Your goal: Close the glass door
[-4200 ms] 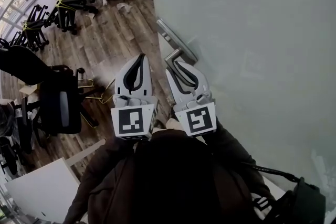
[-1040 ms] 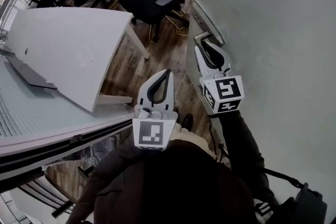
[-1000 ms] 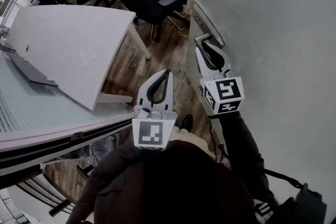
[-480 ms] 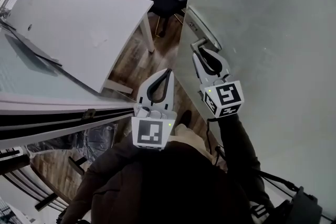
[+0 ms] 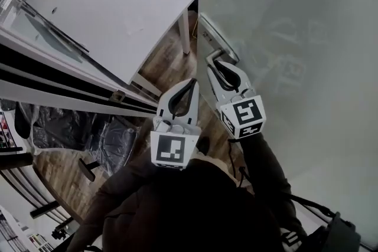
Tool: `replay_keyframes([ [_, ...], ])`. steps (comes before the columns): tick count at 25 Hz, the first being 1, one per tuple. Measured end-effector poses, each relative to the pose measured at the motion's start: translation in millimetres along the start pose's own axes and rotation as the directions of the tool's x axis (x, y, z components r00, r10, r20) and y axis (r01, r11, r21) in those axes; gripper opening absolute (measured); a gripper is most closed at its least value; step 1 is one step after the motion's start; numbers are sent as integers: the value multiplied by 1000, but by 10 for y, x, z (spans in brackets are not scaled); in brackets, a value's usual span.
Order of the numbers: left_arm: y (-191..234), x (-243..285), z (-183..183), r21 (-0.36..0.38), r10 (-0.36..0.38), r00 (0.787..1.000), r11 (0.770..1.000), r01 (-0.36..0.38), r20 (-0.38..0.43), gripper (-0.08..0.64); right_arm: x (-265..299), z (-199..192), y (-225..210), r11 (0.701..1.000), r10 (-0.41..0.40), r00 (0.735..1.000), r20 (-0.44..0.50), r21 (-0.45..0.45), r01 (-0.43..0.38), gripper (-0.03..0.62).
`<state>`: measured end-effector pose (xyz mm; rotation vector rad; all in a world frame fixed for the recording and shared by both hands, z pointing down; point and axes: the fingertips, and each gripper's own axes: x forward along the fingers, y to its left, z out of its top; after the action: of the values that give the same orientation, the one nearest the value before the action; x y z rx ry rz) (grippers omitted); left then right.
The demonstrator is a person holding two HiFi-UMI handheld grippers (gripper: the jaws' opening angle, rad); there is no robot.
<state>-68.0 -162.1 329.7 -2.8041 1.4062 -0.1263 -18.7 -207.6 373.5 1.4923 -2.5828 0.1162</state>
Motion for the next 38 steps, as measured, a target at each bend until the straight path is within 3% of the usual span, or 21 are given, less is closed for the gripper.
replay_keyframes([
  [6, 9, -508, -145, 39, 66, 996, 997, -63, -56, -3, -71, 12, 572, 996, 85, 996, 28, -1, -85, 67],
  [10, 145, -759, -54, 31, 118, 992, 993, -117, -36, -3, -149, 0, 932, 992, 127, 992, 12, -15, -126, 67],
  [17, 369, -1373, -272, -9, 98, 995, 995, -98, -21, -3, -230, -93, 1649, 984, 176, 984, 12, -44, -175, 67],
  [27, 419, -1628, -249, -14, 131, 991, 991, -131, -9, -3, -379, -103, 2011, 963, 269, 963, 23, -29, -268, 67],
  [38, 550, -2255, -15, -17, 262, 965, 965, -261, 27, -3, -597, -94, 2616, 945, 324, 946, 21, -51, -323, 66],
])
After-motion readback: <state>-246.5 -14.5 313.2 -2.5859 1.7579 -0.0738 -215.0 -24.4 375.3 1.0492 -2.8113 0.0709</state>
